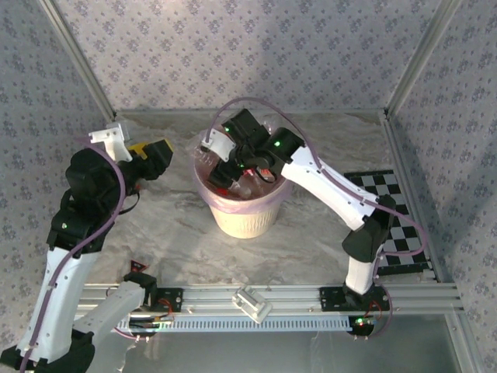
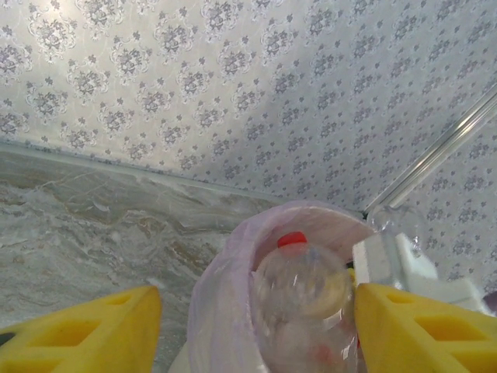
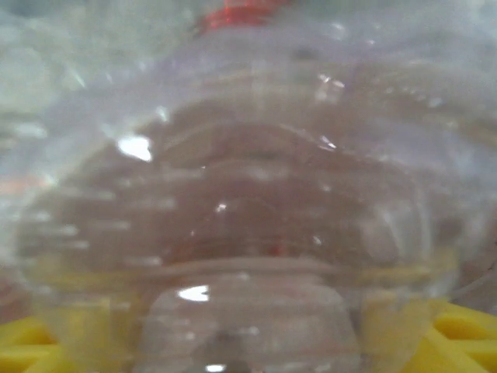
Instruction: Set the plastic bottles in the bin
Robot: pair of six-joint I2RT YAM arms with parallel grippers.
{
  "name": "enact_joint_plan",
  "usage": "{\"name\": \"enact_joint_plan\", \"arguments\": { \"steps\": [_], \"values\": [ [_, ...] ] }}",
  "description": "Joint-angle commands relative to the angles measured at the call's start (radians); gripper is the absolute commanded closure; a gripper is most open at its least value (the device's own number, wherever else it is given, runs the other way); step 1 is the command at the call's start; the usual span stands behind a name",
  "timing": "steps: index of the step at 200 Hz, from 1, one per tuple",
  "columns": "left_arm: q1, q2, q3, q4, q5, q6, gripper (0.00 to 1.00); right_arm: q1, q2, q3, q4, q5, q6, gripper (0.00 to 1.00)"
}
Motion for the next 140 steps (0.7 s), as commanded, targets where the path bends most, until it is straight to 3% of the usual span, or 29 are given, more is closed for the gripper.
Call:
{"name": "enact_joint_plan", "arguments": {
  "steps": [1, 16, 63, 96, 140],
  "values": [
    [0.007, -0.001, -0.006, -0.008, -0.018, 0.03, 0.33, 0.02, -0.031, 0.074, -0.004, 0.038, 0.022, 0.3],
    [0.008, 0.0, -0.007, -0.008, -0.021, 0.036, 0.32, 0.026, -0.038, 0.105, -0.017, 0.052, 0.04, 0.41],
    [0.011, 0.008, -0.013, -0.001, -0.021, 0.041, 0.32, 0.005, -0.044, 0.246, -0.07, 0.064, 0.212, 0.48],
    [0.013, 0.009, -0.018, 0.0, -0.022, 0.042, 0.32, -0.042, 0.034, 0.458, -0.278, 0.12, 0.391, 0.52],
    [0.015, 0.015, -0.02, 0.003, -0.015, 0.041, 0.32, -0.065, 0.155, 0.575, -0.481, 0.088, 0.431, 0.57]
  ]
}}
